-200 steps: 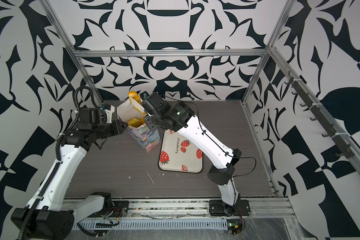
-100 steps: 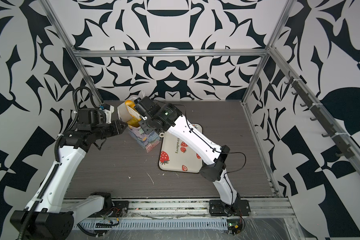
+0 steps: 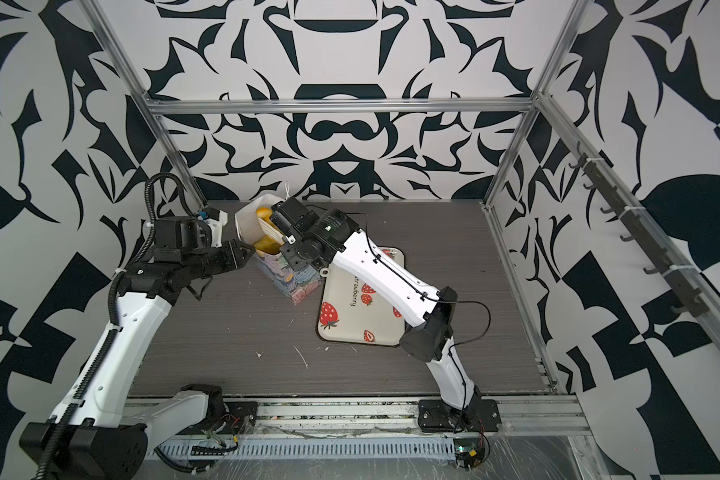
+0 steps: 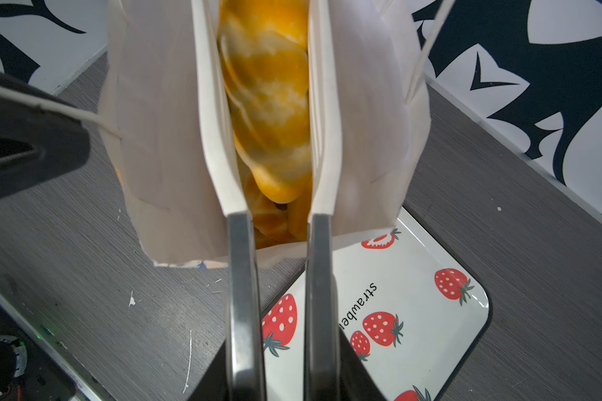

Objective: Place the fake bread into the paper bag
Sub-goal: 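Lower the croissant into the bag and open the right tongs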

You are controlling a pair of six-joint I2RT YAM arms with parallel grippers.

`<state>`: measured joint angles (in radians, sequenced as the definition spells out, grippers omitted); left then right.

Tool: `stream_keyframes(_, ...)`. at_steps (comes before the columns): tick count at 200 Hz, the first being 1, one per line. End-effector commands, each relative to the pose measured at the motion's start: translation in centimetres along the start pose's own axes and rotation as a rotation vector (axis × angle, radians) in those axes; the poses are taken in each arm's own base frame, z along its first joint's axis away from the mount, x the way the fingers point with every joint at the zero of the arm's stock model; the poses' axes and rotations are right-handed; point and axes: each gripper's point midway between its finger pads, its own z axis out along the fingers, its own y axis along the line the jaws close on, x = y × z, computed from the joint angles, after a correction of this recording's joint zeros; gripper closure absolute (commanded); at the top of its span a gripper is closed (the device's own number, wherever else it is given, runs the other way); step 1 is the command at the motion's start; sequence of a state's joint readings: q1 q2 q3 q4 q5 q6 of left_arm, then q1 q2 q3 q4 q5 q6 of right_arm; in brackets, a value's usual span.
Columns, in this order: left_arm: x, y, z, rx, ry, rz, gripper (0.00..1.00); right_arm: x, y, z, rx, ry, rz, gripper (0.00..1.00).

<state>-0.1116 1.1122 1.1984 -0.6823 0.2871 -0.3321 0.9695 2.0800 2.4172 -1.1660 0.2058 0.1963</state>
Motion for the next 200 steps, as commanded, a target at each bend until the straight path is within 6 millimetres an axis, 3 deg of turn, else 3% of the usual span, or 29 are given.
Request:
stream_keyframes(1, 0.5, 0.0, -0.6, -0.007, 0.007, 0.002, 0.68, -2.6, -0.7, -3.7, -0.017, -0.129, 0.049, 0.62)
stream_keyframes(200, -0.5, -0.7, -1.5, 0.003, -0.02, 0.004, 0.59, -3.4, -1.4, -4.9, -0.018, -0.151, 0.05, 0.41)
